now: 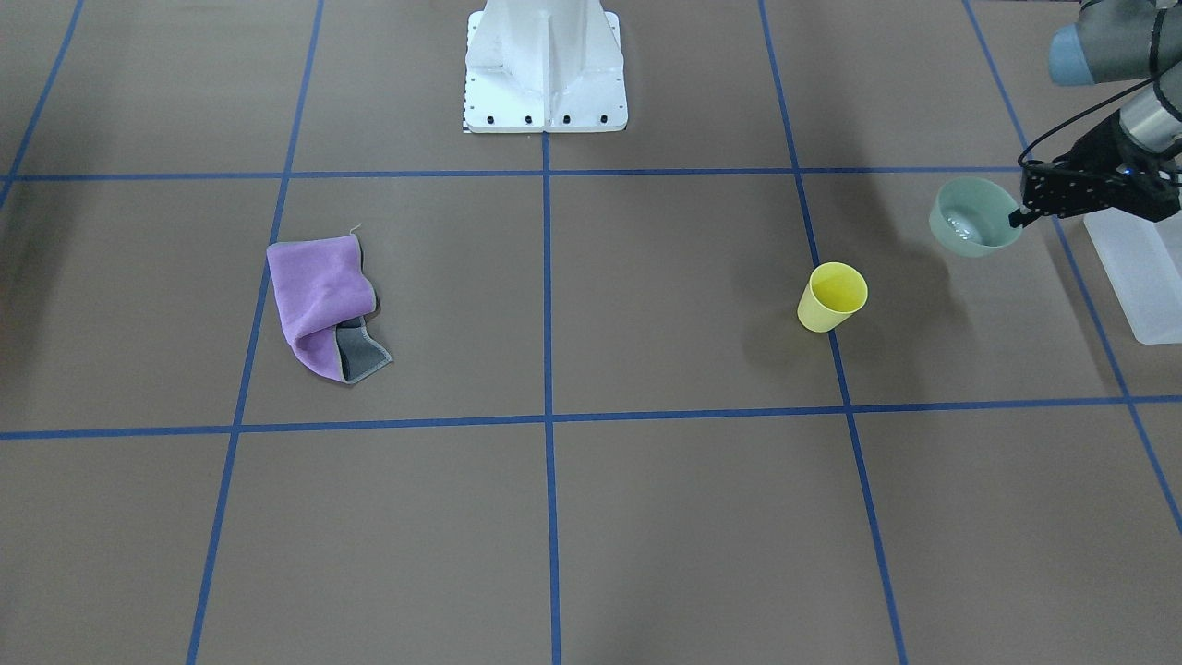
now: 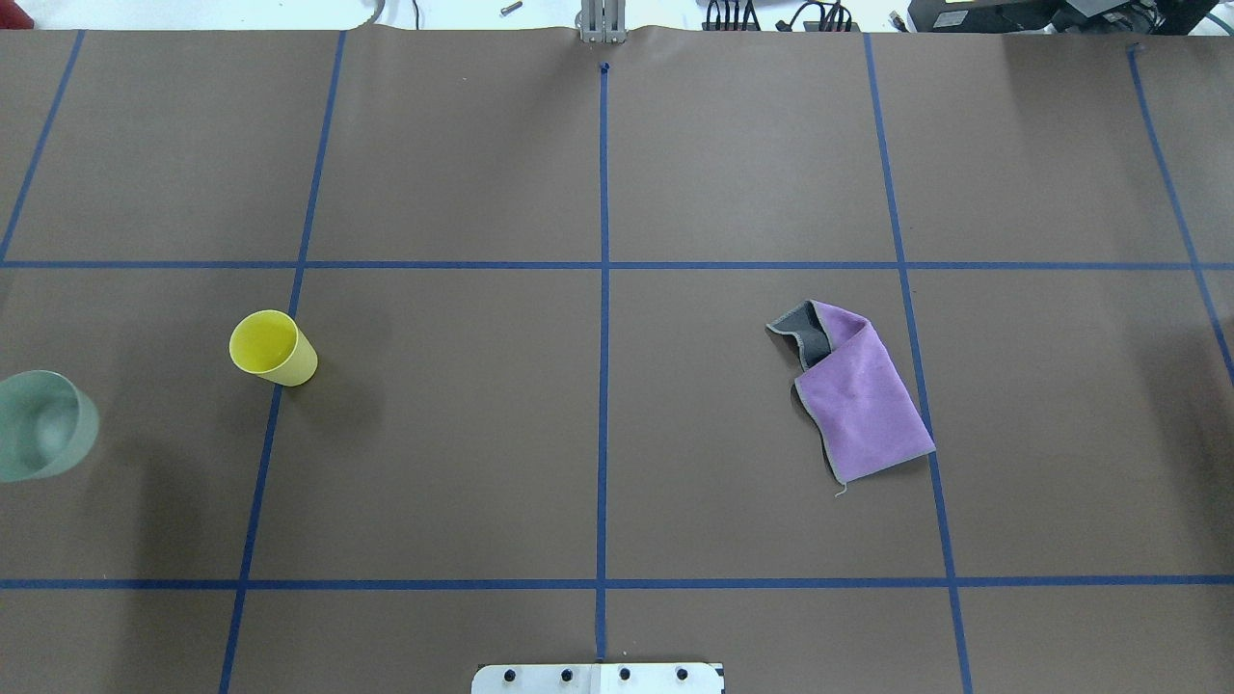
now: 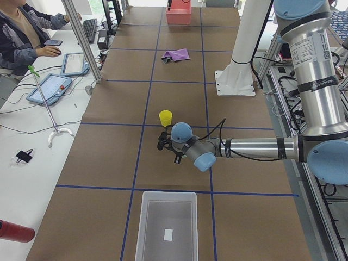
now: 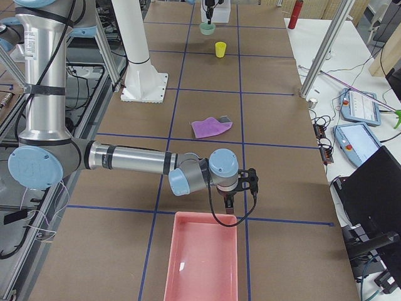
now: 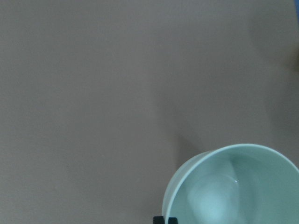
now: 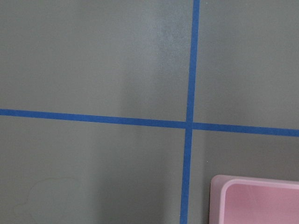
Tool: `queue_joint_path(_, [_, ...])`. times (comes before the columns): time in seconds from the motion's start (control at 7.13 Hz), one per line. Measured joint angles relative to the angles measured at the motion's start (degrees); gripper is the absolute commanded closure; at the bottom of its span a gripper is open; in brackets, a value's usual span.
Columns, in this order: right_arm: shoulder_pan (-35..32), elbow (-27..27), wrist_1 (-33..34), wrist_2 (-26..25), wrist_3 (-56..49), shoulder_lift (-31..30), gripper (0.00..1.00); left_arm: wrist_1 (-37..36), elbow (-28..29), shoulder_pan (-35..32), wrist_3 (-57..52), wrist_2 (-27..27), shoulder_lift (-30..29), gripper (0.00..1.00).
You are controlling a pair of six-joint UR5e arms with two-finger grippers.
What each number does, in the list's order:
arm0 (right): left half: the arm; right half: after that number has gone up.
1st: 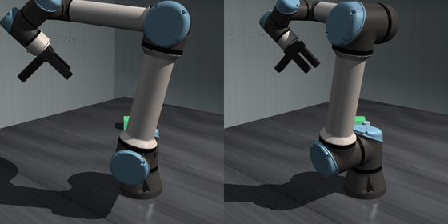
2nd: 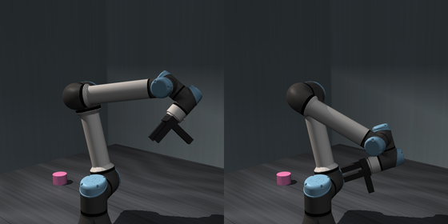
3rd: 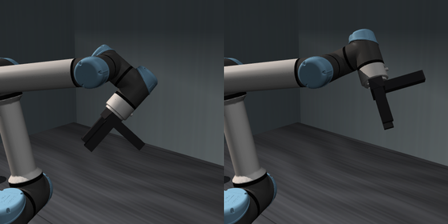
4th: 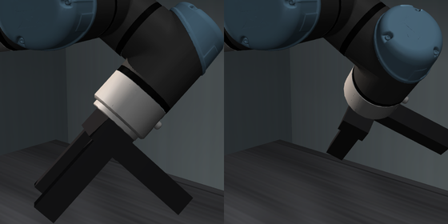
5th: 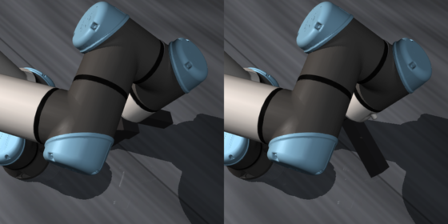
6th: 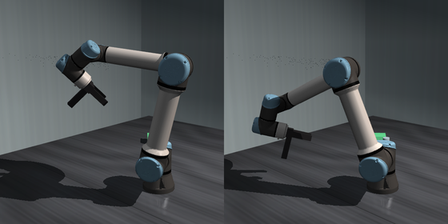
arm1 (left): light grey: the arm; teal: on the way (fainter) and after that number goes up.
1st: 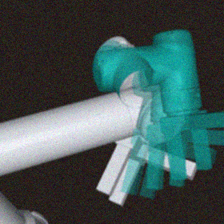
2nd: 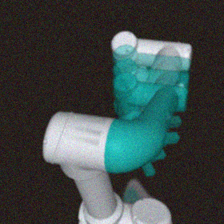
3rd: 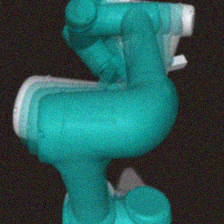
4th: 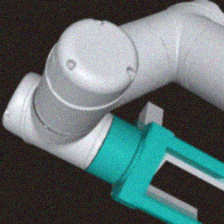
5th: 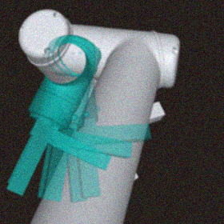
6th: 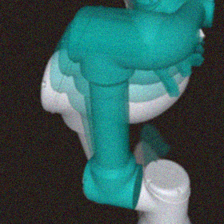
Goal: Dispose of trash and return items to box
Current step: 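Lift the bowl and lower it into the clear bin with the left gripper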
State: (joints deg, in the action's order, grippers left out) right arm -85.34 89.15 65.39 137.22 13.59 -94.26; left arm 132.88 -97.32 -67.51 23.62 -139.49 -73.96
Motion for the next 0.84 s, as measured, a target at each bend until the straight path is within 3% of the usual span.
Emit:
queue_joint_path(0.28, [0.06, -0.2, 0.06, 0.05, 0.17, -0.04, 0.0, -18.69, 0.59, -14.21, -24.88, -1.78, -1.94, 1.0])
queue_joint_path(0.56, [0.14, -0.33, 0.09, 0.06, 0.21, -0.04, 0.0, -38.79, 3.49, -27.61, -50.84, 1.1, -8.61, 1.0])
queue_joint_path(0.84, [0.41, -0.52, 0.13, 0.07, 0.15, -0.05, 0.0, -43.49, 14.23, -34.8, -63.28, 5.1, -14.95, 1.0])
